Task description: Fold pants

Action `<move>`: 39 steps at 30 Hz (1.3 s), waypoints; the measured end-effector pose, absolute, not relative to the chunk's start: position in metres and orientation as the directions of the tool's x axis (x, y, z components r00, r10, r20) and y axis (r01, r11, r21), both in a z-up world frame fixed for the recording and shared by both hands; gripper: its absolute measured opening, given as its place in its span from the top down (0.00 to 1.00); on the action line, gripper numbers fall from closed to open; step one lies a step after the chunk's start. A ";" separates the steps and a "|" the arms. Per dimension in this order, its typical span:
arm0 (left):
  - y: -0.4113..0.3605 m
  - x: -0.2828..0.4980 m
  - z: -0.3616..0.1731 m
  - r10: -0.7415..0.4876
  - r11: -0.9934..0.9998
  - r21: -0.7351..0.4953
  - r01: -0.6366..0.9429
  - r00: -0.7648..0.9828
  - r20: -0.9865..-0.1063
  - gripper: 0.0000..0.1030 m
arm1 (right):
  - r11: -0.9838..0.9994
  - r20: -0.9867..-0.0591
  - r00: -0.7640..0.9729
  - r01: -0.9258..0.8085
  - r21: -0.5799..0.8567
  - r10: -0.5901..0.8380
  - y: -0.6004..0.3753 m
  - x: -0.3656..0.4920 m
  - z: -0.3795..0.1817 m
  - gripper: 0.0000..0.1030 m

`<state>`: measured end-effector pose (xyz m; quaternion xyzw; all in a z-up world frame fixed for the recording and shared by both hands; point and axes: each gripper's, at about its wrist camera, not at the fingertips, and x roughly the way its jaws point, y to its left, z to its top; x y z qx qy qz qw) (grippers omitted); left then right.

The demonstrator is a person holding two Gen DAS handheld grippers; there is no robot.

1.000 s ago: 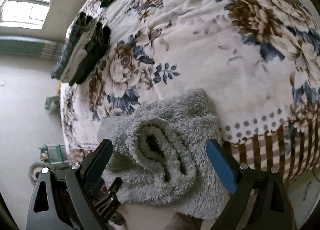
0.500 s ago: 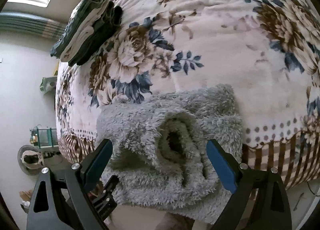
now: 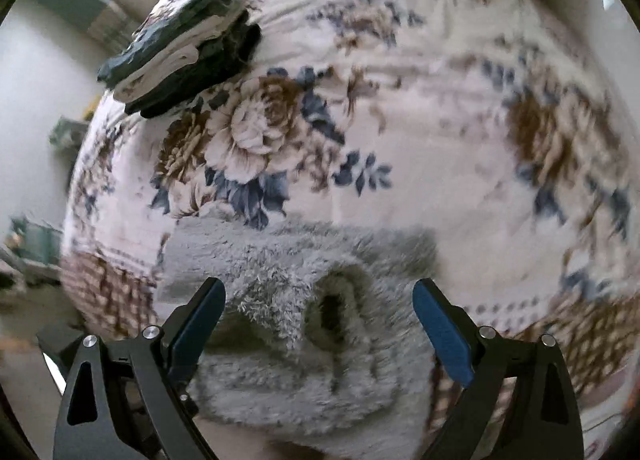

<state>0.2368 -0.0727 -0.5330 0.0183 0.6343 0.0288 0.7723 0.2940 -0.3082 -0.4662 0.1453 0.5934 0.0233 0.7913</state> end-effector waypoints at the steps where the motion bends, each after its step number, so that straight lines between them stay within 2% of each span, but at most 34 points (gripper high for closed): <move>1: -0.072 0.237 -0.534 0.068 0.998 0.065 -0.021 0.191 -0.979 0.29 | 0.966 -0.934 0.304 0.115 0.231 0.187 -0.304 0.294 -0.461 0.06; 8: -0.074 0.235 -0.537 0.080 0.997 0.080 -0.008 0.189 -0.979 0.29 | 0.991 -0.929 0.349 0.004 0.131 0.122 -0.280 0.287 -0.440 0.06; 17: -0.076 0.235 -0.540 0.087 0.996 0.088 -0.001 0.187 -0.979 0.29 | 0.989 -0.928 0.343 -0.051 0.138 0.147 -0.268 0.273 -0.440 0.06; 20: -0.075 0.235 -0.541 0.087 0.996 0.089 0.000 0.186 -0.979 0.29 | 0.989 -0.943 0.301 -0.013 0.144 0.142 -0.276 0.276 -0.458 0.06; 22: -0.075 0.234 -0.541 0.089 0.996 0.091 0.001 0.188 -0.978 0.29 | 0.996 -0.968 0.236 0.012 0.092 0.087 -0.283 0.282 -0.483 0.06; 27: -0.074 0.234 -0.544 0.086 0.996 0.087 0.000 0.182 -0.979 0.29 | 0.973 -0.976 0.094 0.106 0.206 0.197 -0.297 0.291 -0.549 0.07; 28: -0.073 0.234 -0.544 0.086 0.996 0.087 -0.002 0.182 -0.979 0.29 | 0.968 -0.973 0.078 0.110 0.224 0.216 -0.297 0.291 -0.559 0.16; 29: -0.072 0.234 -0.544 0.085 0.996 0.086 -0.002 0.183 -0.979 0.29 | 0.955 -0.963 0.055 0.122 0.270 0.265 -0.296 0.290 -0.570 0.42; 30: -0.072 0.234 -0.544 0.089 0.996 0.090 -0.001 0.181 -0.979 0.29 | 0.936 -0.949 0.054 0.155 0.315 0.310 -0.299 0.288 -0.577 0.54; 33: -0.067 0.232 -0.539 0.079 0.997 0.079 -0.006 0.182 -0.980 0.29 | 0.905 -0.927 0.130 0.207 0.373 0.352 -0.313 0.274 -0.565 0.67; 37: -0.057 0.229 -0.524 0.026 0.999 0.020 -0.030 0.192 -0.981 0.26 | 0.854 -0.903 0.220 0.305 0.422 0.368 -0.352 0.238 -0.524 0.69; 38: -0.054 0.228 -0.520 -0.002 1.000 -0.007 -0.027 0.194 -0.981 0.09 | 0.847 -0.904 0.237 0.327 0.419 0.355 -0.362 0.228 -0.515 0.69; 39: -0.054 0.229 -0.518 -0.019 0.999 -0.024 -0.024 0.198 -0.980 0.02 | 0.853 -0.916 0.242 0.349 0.389 0.319 -0.373 0.216 -0.507 0.69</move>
